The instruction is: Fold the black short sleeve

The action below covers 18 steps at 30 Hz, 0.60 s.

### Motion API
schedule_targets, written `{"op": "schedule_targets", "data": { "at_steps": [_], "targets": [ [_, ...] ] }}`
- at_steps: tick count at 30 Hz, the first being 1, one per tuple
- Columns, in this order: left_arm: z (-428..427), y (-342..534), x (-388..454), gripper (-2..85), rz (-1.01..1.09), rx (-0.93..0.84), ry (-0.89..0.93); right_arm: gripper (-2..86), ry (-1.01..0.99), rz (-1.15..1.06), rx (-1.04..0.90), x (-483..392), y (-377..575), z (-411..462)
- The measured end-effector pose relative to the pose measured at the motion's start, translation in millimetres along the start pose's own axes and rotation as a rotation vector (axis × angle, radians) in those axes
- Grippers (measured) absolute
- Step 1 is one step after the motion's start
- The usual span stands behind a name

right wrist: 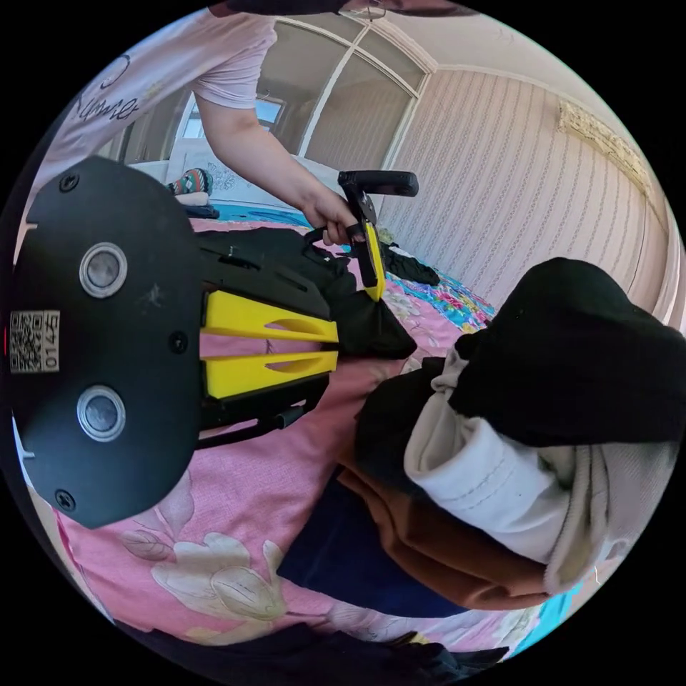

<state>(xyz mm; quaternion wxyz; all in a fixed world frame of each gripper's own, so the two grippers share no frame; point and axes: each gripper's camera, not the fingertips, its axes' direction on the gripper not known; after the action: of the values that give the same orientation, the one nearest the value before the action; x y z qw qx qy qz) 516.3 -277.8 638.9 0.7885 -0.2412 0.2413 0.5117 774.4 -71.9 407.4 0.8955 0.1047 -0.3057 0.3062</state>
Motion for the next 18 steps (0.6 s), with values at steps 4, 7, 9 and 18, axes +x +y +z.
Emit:
{"op": "schedule_targets", "data": {
  "at_steps": [4,7,9,18],
  "targets": [
    [-3,0,-7,0.8,-0.054,-0.004,0.045,3.5,0.007,-0.003,-0.055,4,4,11],
    [-18,-5,15,2.4,0.038,0.046,-0.009,4.5,0.017,-0.012,-0.066,4,8,14],
    [-14,-17,35,4.3,0.117,0.031,-0.018,5.1,0.024,-0.008,-0.052,6,10,13],
    [10,-24,19,-0.7,0.075,0.005,0.003,6.0,0.041,-0.029,-0.064,0,16,20]
  ]
}}
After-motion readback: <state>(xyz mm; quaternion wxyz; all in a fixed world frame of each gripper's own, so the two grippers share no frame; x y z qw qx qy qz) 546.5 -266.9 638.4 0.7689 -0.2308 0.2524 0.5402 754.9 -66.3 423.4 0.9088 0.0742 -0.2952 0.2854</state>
